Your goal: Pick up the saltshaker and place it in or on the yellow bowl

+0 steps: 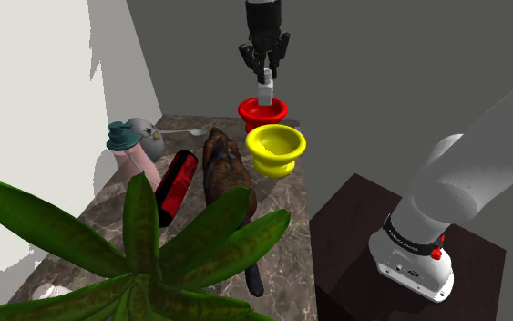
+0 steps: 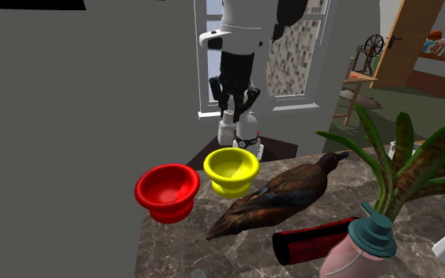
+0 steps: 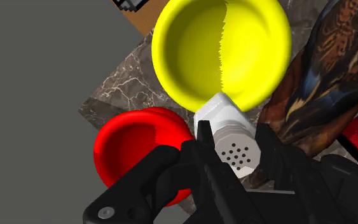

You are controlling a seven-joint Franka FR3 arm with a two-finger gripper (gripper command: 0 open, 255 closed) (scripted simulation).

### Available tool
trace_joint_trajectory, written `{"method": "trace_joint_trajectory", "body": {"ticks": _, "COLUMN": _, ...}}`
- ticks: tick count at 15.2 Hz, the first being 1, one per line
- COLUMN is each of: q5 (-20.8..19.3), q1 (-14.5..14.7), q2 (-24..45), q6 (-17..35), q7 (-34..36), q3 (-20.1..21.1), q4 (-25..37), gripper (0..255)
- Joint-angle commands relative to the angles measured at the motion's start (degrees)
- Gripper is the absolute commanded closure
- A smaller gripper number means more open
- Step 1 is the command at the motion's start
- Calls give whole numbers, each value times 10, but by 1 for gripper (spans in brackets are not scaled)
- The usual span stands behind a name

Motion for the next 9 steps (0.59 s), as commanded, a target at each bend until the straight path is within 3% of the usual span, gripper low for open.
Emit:
{"method": "trace_joint_trajectory", "body": {"ticks": 1, "q5": 8, "q1": 2, "q2": -46, "q6": -10, "q7": -6, "q3": -4, "q4": -35, "gripper": 255}}
{"method": "trace_joint_trajectory", "body": {"ticks": 9, "q5": 14, "q1": 6, "q2": -81, "q6": 37, "q7": -4, "q3": -5, "q4": -117, "gripper": 255}}
